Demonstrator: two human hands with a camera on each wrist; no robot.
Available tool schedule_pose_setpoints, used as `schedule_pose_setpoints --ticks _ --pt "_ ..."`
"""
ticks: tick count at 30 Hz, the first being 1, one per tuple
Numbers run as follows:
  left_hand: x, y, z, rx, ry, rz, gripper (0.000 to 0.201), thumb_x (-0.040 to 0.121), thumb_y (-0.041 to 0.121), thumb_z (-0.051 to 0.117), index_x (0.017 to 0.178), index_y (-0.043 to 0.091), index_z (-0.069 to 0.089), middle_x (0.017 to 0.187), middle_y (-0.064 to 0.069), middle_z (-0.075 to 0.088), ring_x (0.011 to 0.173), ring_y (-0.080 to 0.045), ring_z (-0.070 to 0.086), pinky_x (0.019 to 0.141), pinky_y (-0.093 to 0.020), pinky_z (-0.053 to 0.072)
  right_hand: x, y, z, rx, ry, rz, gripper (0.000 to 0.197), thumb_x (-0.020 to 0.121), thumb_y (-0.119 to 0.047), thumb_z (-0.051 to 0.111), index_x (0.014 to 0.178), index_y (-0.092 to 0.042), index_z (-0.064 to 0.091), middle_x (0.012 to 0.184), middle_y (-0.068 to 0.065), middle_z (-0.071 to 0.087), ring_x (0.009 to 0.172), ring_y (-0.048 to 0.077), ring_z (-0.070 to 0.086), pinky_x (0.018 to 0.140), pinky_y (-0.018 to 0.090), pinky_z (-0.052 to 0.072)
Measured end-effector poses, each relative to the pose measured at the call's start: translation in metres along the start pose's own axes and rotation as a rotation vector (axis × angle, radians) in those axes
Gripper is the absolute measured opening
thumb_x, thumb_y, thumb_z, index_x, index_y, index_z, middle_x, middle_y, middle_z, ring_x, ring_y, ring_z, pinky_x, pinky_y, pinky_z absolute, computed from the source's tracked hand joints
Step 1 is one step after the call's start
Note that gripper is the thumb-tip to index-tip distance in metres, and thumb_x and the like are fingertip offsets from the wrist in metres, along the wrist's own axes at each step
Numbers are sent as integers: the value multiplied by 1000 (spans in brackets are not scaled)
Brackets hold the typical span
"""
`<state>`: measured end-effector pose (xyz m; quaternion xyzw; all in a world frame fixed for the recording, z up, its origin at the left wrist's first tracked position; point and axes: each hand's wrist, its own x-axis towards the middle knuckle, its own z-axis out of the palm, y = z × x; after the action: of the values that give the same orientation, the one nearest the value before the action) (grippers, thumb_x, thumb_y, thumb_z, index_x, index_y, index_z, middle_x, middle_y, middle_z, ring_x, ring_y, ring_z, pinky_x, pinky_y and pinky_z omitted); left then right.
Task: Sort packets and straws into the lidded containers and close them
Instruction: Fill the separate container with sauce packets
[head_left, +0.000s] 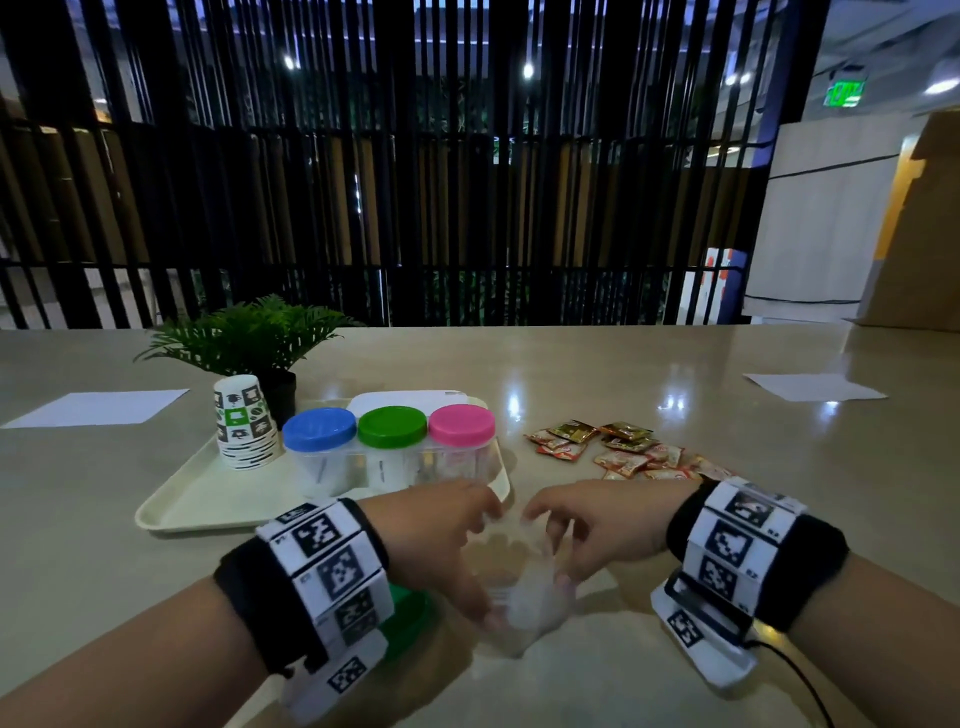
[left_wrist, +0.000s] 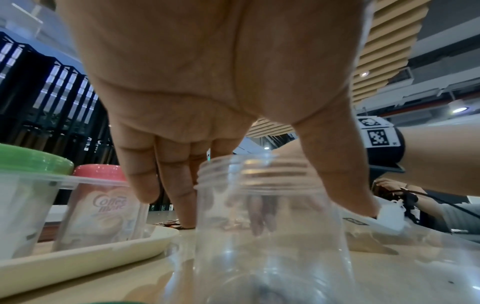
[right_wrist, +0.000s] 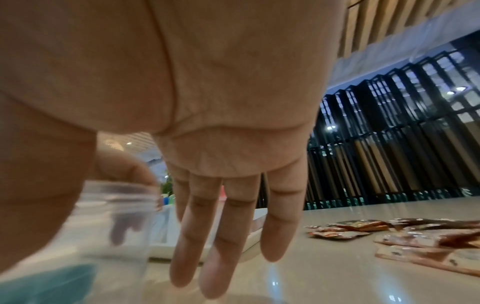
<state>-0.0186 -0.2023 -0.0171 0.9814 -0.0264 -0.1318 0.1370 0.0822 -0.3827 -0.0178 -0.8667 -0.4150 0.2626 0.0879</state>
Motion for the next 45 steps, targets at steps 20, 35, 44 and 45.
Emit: schedule_pose_setpoints --ticks 20,35,44,45 --pt "-6 3 13 -133 26 -108 91 71 37 83 143 40 28 134 18 43 118 -1 48 103 -26 43 36 107 -37 -551 121 302 40 100 -37 38 129 -16 55 130 5 55 114 22 53 92 29 40" --pt "-7 2 12 -176 10 -110 90 70 34 85 142 41 30 131 20 44 117 1 48 101 -24 44 17 100 -31 -399 97 213 29 96 -22 45 121 -25 59 125 -3 55 114 18 52 95 30 43" --pt "-7 1 10 -176 -2 -81 91 69 36 85 141 40 30 133 17 44 116 -3 50 100 -25 46 48 110 -38 -302 173 479 70 83 -44 65 141 -18 36 138 3 48 119 21 51 94 30 45" --pt "-7 1 10 -166 2 -77 91 68 37 86 141 40 30 132 17 44 116 -3 50 100 -26 46 49 109 -37 -331 177 492 75 82 -45 66 143 -15 34 141 4 47 121 22 51 97 31 45"
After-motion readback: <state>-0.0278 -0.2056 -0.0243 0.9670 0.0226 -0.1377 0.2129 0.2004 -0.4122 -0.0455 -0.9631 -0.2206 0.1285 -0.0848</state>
